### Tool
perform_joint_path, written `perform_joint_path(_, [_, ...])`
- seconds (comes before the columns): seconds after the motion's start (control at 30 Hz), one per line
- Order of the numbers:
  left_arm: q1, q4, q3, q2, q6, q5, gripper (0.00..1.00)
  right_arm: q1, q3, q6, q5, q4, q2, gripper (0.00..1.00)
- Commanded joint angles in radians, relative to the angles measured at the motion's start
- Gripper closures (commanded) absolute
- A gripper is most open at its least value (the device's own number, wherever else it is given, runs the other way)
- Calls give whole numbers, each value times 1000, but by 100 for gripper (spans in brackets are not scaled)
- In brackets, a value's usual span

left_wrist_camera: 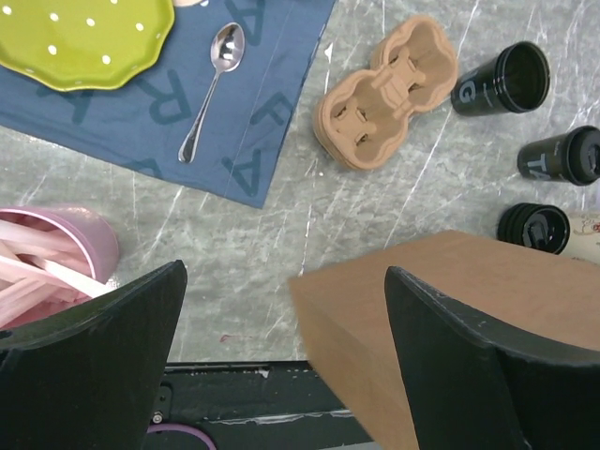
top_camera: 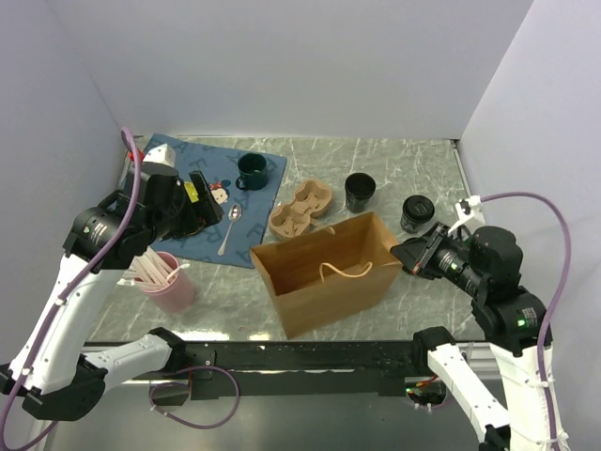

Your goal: Pack the takeout coffee

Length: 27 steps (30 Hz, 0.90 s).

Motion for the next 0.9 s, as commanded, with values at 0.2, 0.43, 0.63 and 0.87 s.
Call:
perform_joint_path(0.2, [3, 64, 47, 119, 41, -7, 10, 6, 160, -223, 110, -218, 94, 80])
perform_joint_path(0.43, [2, 227, 87, 274, 176, -11, 12, 5, 269, -312, 54, -288, 149, 51])
perform_joint_path(0.63, [-6, 287, 234, 466, 253, -34, 16, 5, 459, -325, 25, -292, 220, 43])
perform_joint_path(0.87, [-37, 115, 534, 739, -38, -48, 21, 6, 491, -292, 119, -246, 220, 41])
